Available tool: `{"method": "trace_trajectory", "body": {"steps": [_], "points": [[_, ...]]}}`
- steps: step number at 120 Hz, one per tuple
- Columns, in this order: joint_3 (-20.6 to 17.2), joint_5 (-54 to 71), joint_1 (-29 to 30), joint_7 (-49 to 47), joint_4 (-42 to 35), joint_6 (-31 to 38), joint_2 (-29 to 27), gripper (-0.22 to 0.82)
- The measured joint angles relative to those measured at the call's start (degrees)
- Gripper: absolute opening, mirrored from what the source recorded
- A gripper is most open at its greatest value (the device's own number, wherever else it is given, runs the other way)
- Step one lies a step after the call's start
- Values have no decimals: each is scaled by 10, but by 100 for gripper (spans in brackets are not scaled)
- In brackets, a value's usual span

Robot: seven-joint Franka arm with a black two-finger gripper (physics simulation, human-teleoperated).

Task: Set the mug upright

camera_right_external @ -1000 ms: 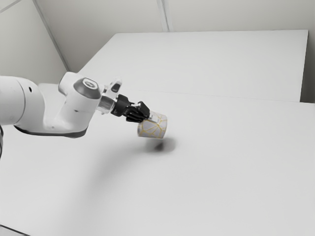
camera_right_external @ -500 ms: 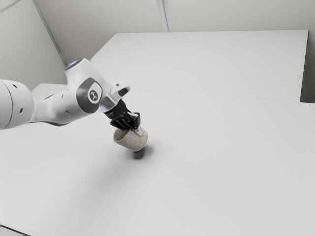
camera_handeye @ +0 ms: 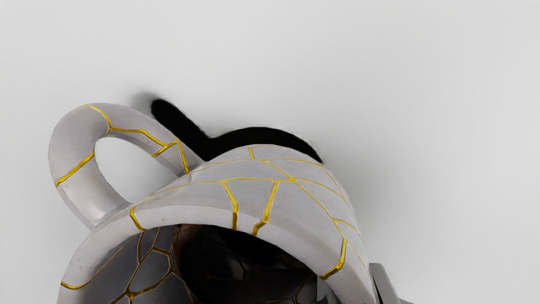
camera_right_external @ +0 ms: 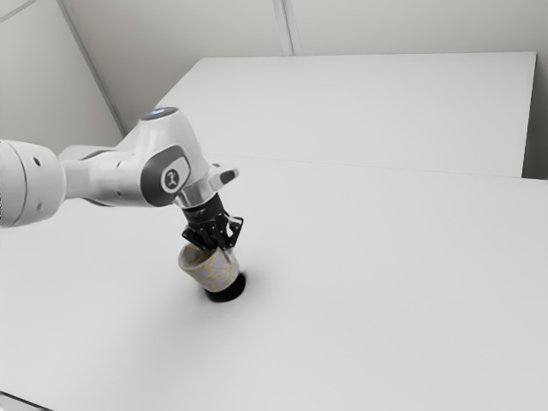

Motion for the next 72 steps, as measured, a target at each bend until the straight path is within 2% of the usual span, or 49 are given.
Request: {"method": "trace_trajectory", "body": {"steps": [44,72], "points": [[0,69,-11,-97,39,-37,57,-17],[0,89,-12,-134,48,-56,70,-17]]}}
